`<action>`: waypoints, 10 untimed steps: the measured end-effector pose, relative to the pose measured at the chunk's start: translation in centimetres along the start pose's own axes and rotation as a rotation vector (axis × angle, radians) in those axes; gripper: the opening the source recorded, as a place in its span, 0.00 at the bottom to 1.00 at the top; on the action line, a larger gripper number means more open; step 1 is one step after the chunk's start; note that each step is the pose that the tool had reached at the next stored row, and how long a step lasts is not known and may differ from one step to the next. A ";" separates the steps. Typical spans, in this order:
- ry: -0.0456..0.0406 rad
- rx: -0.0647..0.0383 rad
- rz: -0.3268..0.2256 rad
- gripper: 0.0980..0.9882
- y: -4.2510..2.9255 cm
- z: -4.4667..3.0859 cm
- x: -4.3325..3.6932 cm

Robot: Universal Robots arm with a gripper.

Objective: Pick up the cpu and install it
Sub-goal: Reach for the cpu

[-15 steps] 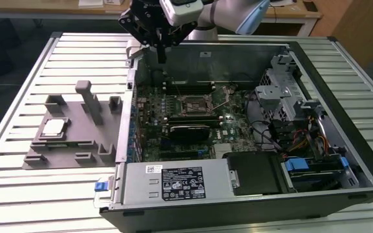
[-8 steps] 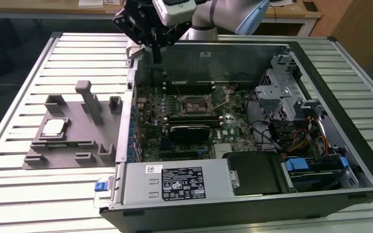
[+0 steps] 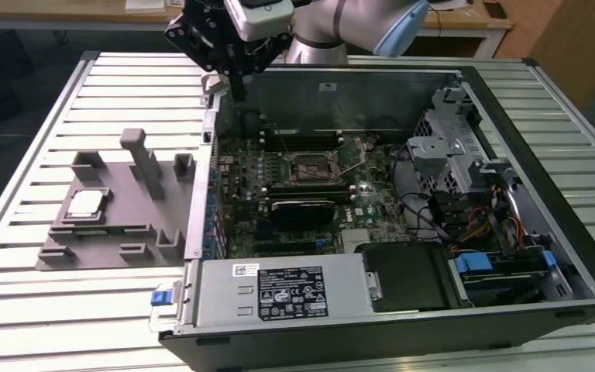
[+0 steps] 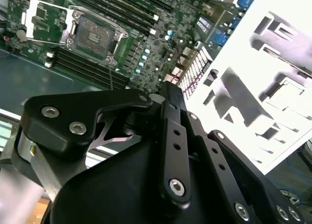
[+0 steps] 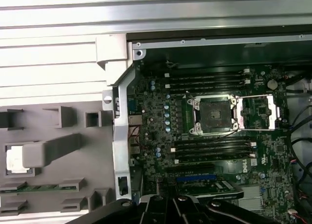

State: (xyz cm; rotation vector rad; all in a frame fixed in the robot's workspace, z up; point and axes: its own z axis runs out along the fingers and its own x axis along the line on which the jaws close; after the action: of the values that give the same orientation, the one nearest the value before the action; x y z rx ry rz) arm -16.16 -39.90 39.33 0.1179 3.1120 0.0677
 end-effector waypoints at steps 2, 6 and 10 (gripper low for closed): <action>-0.0002 0.000 0.000 0.01 -0.03 -0.01 0.40; -0.0005 0.000 0.000 0.01 -0.09 -0.04 1.21; -0.0012 0.000 0.000 0.01 -0.16 -0.06 2.17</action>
State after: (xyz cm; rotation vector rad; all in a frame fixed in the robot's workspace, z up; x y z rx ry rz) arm -18.34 -39.89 39.33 0.1179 3.1108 0.0677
